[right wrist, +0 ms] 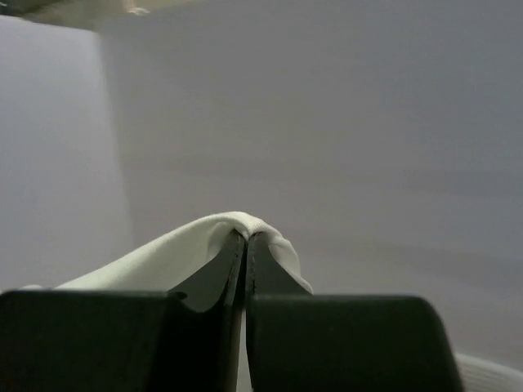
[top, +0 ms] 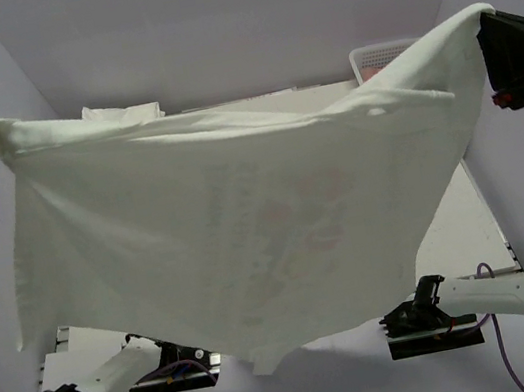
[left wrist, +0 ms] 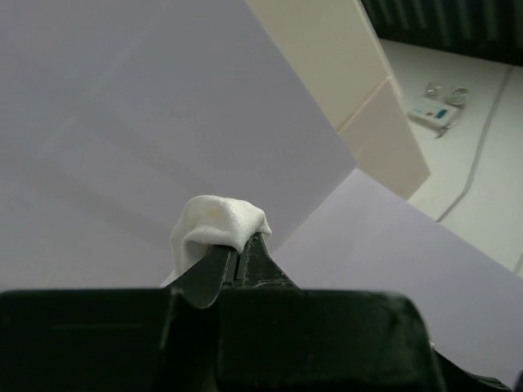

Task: Fold and stack the t-shirts

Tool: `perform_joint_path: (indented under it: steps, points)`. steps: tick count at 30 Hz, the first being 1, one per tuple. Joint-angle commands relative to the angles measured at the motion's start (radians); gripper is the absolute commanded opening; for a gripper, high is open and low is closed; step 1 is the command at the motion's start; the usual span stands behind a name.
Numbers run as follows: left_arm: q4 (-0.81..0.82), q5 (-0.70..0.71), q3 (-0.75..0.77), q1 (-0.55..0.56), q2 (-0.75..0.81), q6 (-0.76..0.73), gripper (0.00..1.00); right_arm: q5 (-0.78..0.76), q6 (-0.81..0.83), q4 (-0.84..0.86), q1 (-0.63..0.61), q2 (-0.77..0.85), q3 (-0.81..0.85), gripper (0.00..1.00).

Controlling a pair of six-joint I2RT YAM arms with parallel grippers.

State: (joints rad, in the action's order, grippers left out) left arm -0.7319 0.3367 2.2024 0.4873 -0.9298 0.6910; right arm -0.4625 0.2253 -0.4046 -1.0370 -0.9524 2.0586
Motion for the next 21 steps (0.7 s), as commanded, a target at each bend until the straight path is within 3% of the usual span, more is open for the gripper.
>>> perform_joint_path:
  steps: [1,2,3,5,6,9,13,15,18,21]
  points:
    - [-0.027,0.076,-0.036,-0.006,-0.098,0.015,0.0,-0.382,0.209,0.261,-0.003,-0.055,-0.081,0.0]
    - [-0.027,0.09,-0.087,-0.006,-0.098,0.015,0.0,-0.442,0.254,0.312,-0.005,-0.068,-0.139,0.0]
    - [-0.027,0.11,-0.119,-0.006,-0.109,0.015,0.0,-0.544,0.305,0.546,-0.005,-0.072,-0.235,0.0]
    - [-0.027,0.148,-0.237,-0.006,-0.121,0.034,0.0,-0.639,0.522,0.718,0.0,-0.083,-0.428,0.0]
    - [-0.027,0.198,-0.284,-0.006,-0.13,0.045,0.0,-0.665,0.563,0.932,0.0,-0.089,-0.472,0.0]
    - [-0.006,0.316,-0.501,0.004,-0.13,0.111,0.0,-0.683,0.646,1.053,0.05,-0.135,-0.633,0.0]
    - [0.078,0.381,-0.783,-0.006,-0.174,0.203,0.0,-0.677,0.508,1.066,0.184,-0.239,-0.797,0.0]
    - [0.111,0.381,-0.803,-0.015,-0.313,0.216,0.0,-0.653,0.35,0.971,0.262,-0.34,-0.799,0.0]
    - [0.098,0.299,-0.72,-0.061,-0.542,0.216,0.0,-0.578,0.177,0.839,0.385,-0.462,-0.776,0.0]
    - [0.088,0.207,-0.502,-0.119,-0.872,0.205,0.0,-0.482,0.074,0.735,0.477,-0.636,-0.663,0.0]
